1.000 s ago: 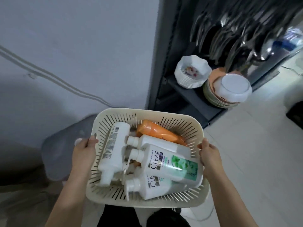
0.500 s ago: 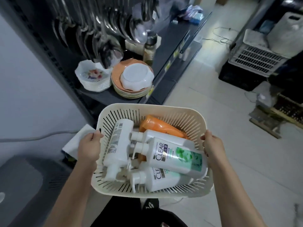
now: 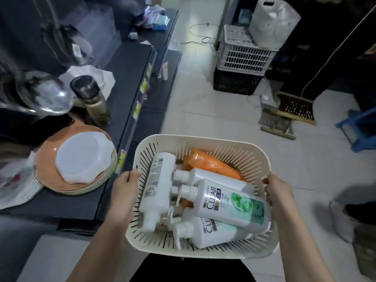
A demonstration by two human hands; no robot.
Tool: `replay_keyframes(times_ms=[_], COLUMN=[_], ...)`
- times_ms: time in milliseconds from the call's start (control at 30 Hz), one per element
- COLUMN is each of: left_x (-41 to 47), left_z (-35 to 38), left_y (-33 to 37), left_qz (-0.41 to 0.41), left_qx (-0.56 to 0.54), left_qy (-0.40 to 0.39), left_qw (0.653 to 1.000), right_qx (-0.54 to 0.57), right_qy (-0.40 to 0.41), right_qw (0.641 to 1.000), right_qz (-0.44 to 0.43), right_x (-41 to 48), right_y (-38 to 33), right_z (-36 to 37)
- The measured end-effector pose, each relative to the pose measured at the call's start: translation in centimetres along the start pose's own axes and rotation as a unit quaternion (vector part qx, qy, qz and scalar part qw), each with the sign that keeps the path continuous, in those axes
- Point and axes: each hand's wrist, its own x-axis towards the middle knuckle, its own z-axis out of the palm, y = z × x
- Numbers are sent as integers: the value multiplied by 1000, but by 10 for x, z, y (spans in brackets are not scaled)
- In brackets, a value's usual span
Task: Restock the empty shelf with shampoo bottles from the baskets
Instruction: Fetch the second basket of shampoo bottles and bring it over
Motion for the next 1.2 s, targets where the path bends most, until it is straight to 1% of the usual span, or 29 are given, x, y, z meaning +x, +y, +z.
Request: replay_keyframes(times_ms=[100, 200, 367, 467, 633, 833, 1100, 1200], left_x=[29, 54, 102, 129, 167, 231, 360, 406], left_z=[32, 68, 134, 178, 237, 308, 408, 443], left_y=[35, 67, 110, 136, 183, 261, 352, 394], left_qz=[12, 22, 9, 1, 20, 42, 29, 37], left_qx=[24, 35, 43, 39, 5, 22, 22, 30], left_qy=[-28, -40, -35, -18, -19, -29, -44, -54], left_qw=[999, 998, 998, 999, 1000, 998, 998, 997], right_qx=[16, 31, 51, 48, 51, 56, 74, 75], right_qy=[9, 7, -2, -11, -16, -13, 5, 7], right_qw=[1000, 999, 998, 998, 999, 998, 996, 995], right_qz=[16, 40, 46, 33, 9, 2, 42, 62], right_x=[29, 64, 145, 195, 267, 357, 484, 526], right_y=[-16, -32, -72, -107, -173, -248, -356, -403], right_z=[-5, -4, 1, 1, -4, 4, 46, 57])
